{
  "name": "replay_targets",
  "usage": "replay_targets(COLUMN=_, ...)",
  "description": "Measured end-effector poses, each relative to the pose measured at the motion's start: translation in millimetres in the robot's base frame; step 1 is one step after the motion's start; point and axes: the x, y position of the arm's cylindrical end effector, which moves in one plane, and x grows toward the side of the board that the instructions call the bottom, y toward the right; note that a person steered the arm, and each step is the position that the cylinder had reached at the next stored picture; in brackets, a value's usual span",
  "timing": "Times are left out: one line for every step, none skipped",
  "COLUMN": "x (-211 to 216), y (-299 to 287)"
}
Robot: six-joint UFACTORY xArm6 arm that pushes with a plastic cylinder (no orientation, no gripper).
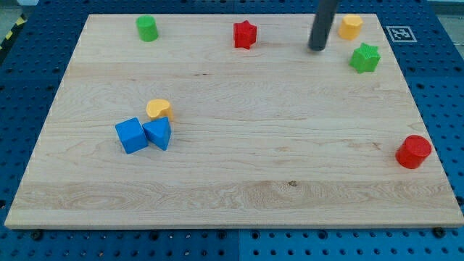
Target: Move the arm to the center of the board
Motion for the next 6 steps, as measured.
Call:
replay_targets(x=34, y=-48)
replay_targets(x=58, y=-114)
replay_targets(x=70, y=-166)
replay_targets(x=80, y=-126)
replay_targets(x=129, y=-83)
replay_targets(x=154, y=-97)
